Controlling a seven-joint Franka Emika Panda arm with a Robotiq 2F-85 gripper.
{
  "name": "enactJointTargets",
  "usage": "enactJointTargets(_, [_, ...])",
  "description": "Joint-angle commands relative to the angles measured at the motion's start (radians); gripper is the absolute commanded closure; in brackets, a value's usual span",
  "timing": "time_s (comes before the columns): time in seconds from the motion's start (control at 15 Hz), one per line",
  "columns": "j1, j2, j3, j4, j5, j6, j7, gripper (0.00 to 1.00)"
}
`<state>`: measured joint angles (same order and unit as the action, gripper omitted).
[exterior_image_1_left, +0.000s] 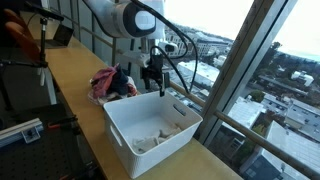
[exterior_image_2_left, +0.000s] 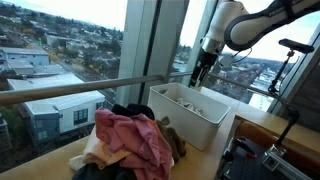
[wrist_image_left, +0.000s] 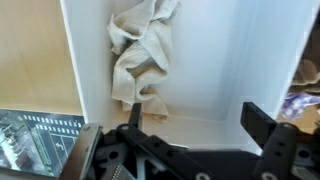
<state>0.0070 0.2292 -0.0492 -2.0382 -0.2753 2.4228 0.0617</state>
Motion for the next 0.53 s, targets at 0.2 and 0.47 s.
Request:
enactJointTargets(0.2, [-0.065, 0.254, -0.06, 0.108, -0.005, 0.191, -0.08, 0.0])
enactJointTargets(0.47, [-0.071, 0.397, -0.063, 0.186, 0.02, 0.231, -0.077, 0.0])
